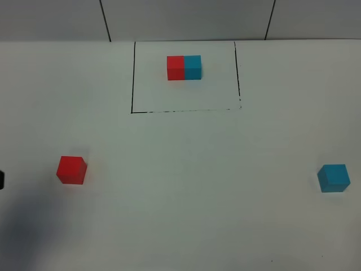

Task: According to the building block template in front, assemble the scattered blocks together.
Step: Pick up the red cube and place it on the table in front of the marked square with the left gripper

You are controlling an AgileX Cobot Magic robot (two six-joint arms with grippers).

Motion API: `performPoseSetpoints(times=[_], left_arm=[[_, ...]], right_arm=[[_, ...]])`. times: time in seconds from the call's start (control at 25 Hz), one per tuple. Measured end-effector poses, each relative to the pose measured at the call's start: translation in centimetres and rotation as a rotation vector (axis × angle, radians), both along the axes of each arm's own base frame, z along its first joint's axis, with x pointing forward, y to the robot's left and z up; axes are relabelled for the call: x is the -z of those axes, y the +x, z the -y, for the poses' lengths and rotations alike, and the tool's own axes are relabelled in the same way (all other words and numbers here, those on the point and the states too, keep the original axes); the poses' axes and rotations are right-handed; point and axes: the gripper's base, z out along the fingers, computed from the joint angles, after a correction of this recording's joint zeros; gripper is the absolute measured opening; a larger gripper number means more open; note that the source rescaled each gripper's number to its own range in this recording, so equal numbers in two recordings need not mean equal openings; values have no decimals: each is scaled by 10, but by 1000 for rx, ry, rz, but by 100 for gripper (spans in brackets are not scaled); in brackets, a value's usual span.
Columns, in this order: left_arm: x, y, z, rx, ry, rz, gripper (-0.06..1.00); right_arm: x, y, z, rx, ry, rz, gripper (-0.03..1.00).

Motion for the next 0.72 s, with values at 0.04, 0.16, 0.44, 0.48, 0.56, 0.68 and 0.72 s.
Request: performPoseSetpoints(times=[0.04,0.16,0.44,0.48,0.56,0.68,0.72], left_arm=[[6,13,2,2,-20,-41,83],[28,44,11,18,-39,-133,83],[80,88,25,-26,56,-252,83],[87,93,27,-23,68,-261,83],[99,100,33,-14,81,-275,83],[117,110,41,4,94,-290,83],[124,113,44,10,97,-295,83]], right_arm=[[0,0,0,0,0,0,100],[0,0,0,0,0,0,100],[0,0,0,0,0,0,100],[0,0,0,0,0,0,100],[0,0,0,0,0,0,100],[0,0,0,0,0,0,100],[0,0,0,0,0,0,100]])
